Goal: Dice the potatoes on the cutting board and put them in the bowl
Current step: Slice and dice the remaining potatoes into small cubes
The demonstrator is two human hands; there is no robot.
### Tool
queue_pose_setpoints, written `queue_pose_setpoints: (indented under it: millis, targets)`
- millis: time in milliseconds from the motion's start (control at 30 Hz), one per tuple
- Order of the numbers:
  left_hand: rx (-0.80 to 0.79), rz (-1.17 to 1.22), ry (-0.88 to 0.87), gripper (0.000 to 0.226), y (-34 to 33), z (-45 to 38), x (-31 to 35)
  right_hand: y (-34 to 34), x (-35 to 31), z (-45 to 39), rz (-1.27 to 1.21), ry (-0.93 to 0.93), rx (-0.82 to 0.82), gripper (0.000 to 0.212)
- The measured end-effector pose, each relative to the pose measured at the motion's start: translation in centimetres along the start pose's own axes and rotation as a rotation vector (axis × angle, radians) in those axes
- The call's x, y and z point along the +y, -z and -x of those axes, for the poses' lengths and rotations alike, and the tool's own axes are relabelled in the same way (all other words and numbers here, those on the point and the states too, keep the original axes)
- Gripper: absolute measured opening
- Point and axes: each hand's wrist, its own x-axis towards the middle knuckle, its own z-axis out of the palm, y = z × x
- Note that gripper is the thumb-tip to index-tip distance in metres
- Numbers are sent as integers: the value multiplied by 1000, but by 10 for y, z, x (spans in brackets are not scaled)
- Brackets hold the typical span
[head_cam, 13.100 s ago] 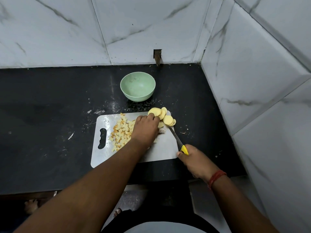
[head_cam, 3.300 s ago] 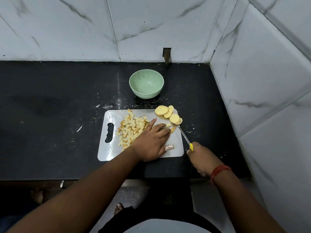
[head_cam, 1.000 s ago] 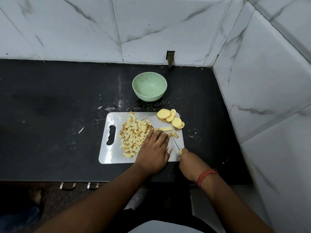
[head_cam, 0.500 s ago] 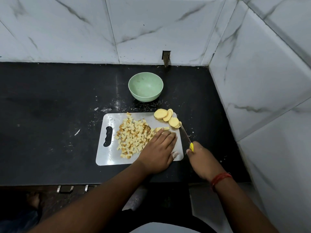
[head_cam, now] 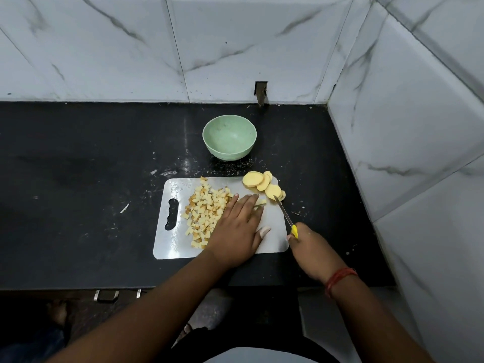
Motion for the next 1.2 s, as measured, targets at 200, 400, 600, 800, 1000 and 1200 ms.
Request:
queue_pose_setpoints:
  millis: [200, 400, 600, 800, 1000, 1200]
  targets:
    - [-192, -61, 20, 80, 3, -26, -4, 0, -3, 0, 1, 6, -4, 18]
    - [-201, -62, 7, 73, 2, -34, -9, 0, 0, -2, 3, 4, 13, 18]
    - [-215, 35, 79, 60, 6, -37, -7, 3, 3, -1, 0, 2, 24, 18]
    - [-269, 39, 177, 54, 12, -43, -15, 1, 4, -2, -14, 4, 19, 17]
    - [-209, 49, 79, 64, 18, -41, -17, 2, 4, -1, -26, 23, 41, 20]
    - [-107, 87, -114, 56, 11, -23, 7, 4, 6, -3, -126, 13, 111, 19]
